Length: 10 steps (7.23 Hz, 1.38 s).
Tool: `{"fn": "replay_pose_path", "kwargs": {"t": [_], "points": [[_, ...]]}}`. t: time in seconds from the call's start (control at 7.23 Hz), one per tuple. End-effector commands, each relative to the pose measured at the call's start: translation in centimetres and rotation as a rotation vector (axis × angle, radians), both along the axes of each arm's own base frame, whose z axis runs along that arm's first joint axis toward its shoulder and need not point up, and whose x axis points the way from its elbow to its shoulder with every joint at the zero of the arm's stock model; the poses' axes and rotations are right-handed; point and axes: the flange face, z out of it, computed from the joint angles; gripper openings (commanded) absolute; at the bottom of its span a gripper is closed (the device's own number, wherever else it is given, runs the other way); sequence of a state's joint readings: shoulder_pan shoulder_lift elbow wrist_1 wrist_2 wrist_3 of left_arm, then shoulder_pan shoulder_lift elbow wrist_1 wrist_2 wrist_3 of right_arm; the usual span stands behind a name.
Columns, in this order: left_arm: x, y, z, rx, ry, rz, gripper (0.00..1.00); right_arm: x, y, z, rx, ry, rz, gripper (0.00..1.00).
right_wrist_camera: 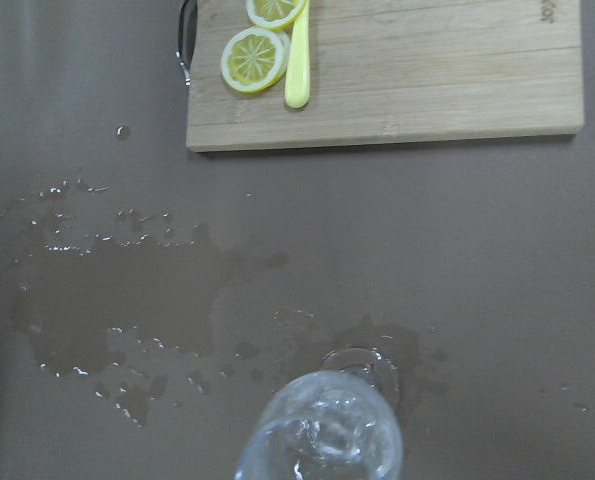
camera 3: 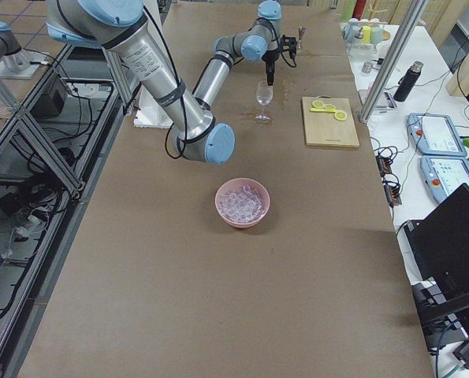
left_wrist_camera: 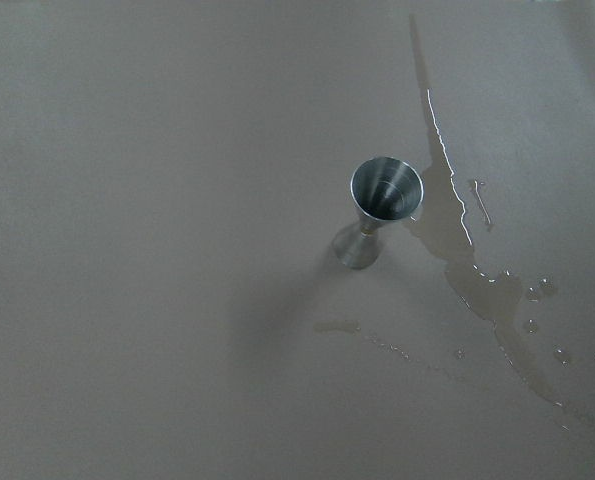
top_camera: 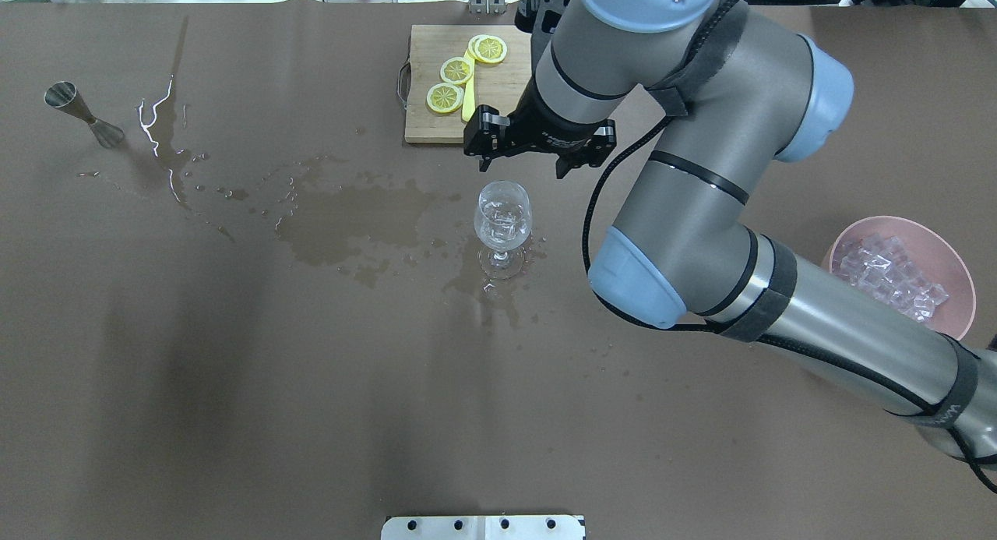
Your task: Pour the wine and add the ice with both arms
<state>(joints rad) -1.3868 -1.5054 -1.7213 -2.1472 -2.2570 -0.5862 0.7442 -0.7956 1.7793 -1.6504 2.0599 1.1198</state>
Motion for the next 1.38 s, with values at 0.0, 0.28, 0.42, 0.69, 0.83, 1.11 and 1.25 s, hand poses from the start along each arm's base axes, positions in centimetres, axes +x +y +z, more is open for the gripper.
{"fn": "replay_pose_path", "kwargs": {"t": [0.0, 0.28, 0.42, 0.69, 0.83, 1.11, 1.25], "points": [[0.1, -0.3, -0.1, 0.009, -0.004, 0.009, 0.99, 8.8, -4.5, 9.0, 0.030, 0.072, -0.025, 1.00], [0.0, -0.2, 1.2, 0.078, -0.069, 0.102, 0.99, 21.0, -8.1, 19.4, 0.115, 0.126, -0.113, 1.00], [-0.8, -0.1, 2.4, 0.103, -0.123, 0.175, 0.99, 26.4, -8.5, 24.4, 0.154, 0.175, -0.138, 1.00], [-5.2, 0.1, 4.3, 0.055, -0.191, 0.243, 0.99, 35.6, -7.7, 33.3, 0.138, 0.243, -0.138, 1.00], [-6.8, 1.0, 5.1, 0.013, -0.190, 0.221, 0.99, 39.2, -6.9, 36.8, 0.125, 0.265, -0.135, 1.00], [-7.2, 3.0, 7.0, -0.074, -0.172, 0.180, 0.99, 43.1, -4.3, 41.1, 0.083, 0.287, -0.122, 1.00], [-7.3, 3.1, 7.3, -0.111, -0.161, 0.144, 0.99, 43.4, -3.6, 42.4, 0.058, 0.297, -0.119, 1.00]]}}
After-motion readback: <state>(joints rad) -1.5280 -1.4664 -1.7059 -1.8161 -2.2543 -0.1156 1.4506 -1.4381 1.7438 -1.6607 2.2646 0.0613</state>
